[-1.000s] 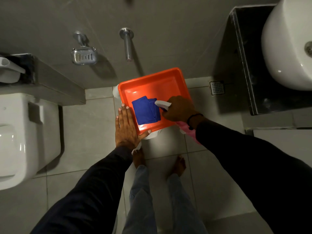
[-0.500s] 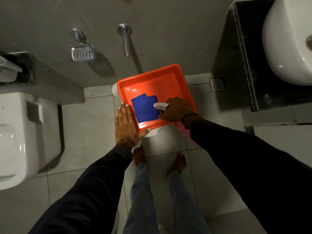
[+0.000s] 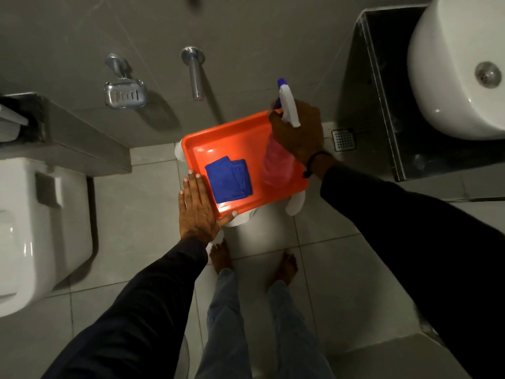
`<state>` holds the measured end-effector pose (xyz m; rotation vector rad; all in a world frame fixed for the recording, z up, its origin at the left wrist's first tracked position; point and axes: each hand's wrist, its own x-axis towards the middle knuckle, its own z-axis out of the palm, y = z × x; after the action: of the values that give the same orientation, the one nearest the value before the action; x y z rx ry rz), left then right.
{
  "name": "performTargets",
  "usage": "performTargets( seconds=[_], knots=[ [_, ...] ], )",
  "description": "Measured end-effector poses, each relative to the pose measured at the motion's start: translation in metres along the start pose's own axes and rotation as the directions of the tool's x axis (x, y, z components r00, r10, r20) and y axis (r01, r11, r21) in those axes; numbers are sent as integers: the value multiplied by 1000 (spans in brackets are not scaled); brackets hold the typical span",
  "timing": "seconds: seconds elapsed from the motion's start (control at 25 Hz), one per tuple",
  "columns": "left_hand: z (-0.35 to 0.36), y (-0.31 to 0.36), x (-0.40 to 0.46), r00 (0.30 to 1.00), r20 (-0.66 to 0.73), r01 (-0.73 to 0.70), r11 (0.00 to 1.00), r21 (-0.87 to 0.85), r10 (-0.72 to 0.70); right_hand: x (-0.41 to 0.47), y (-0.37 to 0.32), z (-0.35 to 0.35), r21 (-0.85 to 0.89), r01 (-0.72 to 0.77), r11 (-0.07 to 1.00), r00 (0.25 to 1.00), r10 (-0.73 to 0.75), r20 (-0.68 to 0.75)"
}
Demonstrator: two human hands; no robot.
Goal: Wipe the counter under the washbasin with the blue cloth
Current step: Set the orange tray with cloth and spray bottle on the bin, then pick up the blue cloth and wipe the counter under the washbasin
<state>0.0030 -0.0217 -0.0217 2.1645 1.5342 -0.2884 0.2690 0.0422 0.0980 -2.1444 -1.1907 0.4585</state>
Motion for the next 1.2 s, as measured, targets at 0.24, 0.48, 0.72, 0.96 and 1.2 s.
performTargets(
  seconds=[0.24, 0.48, 0.72, 0.96, 1.2],
  knots=[
    [3, -3, 2, 1000, 14, 11, 1000, 28, -12, -26, 30, 20, 35, 106, 994, 994, -106, -14],
    [-13, 9, -1, 997, 53, 56, 998, 31, -58, -52, 39, 19, -22, -154, 988, 983, 156, 96],
    [-53, 33, 14, 993, -39, 93, 958, -271, -108, -109, 38, 48, -223, -337, 915, 898, 383, 215],
    [-42, 51, 72, 943, 200, 318, 902, -291, -267, -84, 32, 110, -300, -313, 901, 817, 416, 398],
    [-45, 50, 78, 931, 191, 366, 818, -443, -312, -81, 40, 114, -223, -405, 887, 775, 462, 431]
  ],
)
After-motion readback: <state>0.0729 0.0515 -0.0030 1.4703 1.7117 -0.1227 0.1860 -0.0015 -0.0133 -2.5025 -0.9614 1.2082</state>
